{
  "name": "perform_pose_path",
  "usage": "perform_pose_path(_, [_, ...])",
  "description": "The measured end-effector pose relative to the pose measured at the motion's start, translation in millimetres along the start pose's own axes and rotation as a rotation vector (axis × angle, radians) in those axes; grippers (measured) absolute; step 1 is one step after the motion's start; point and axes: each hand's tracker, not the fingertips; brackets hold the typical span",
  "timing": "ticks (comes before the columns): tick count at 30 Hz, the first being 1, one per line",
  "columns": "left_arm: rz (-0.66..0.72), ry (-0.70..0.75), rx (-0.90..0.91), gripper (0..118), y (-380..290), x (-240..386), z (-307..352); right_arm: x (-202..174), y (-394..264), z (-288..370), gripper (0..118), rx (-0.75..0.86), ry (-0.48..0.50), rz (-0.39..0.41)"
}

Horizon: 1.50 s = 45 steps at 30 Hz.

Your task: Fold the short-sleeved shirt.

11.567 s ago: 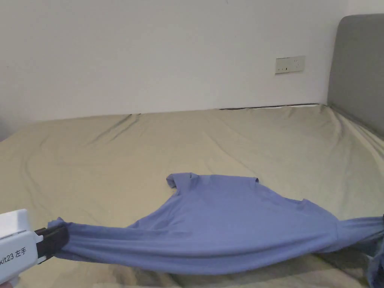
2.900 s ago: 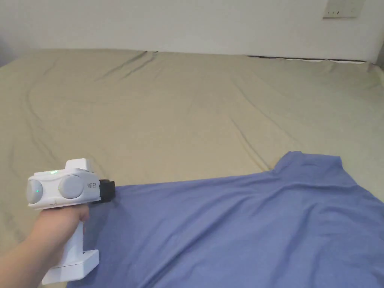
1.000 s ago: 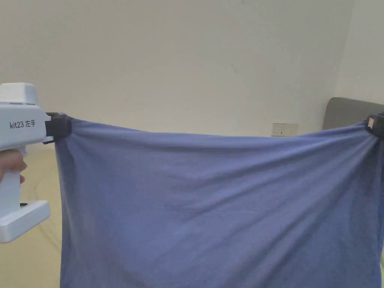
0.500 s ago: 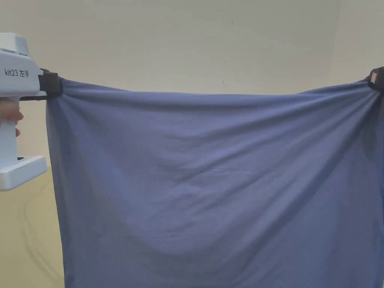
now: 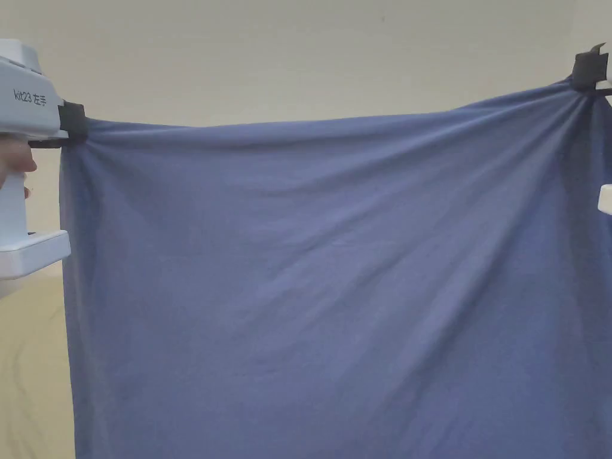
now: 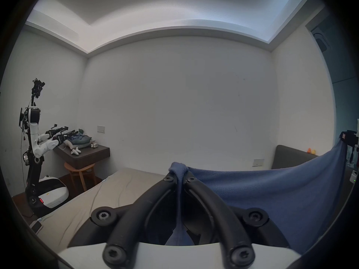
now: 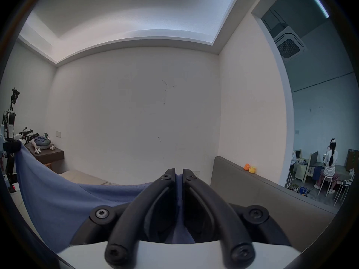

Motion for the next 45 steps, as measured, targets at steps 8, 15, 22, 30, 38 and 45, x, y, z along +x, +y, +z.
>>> perform_pose_path(8, [0.002,0.060,0.021,2,-15.6,-3.6,-76.6,-27.6,-27.6,-73.3,6,0.021,0.017,0.006])
perform_pose_path(15, [-0.063,0.071,0.034,2,-38.7,-3.9,-108.2,-45.6,-54.4,-116.7,6,0.031,0.009,0.020])
perform_pose_path(22, [-0.039,0.077,-0.007,2,-78.8,-9.7,-135.0,-67.9,-106.2,-139.2,6,-0.010,0.014,0.051])
perform_pose_path(30, [-0.135,0.033,-0.163,2,-161.2,-6.7,-125.7,-65.4,-208.7,-116.3,6,-0.183,0.064,0.022])
perform_pose_path(38, [-0.095,-0.021,-0.276,2,-226.7,-17.8,-56.9,-45.0,-279.9,-28.6,6,-0.274,0.115,0.018])
perform_pose_path(45, [-0.060,-0.073,-0.323,2,-284.3,-32.8,47.6,-27.7,-320.7,89.9,6,-0.348,0.167,-0.023])
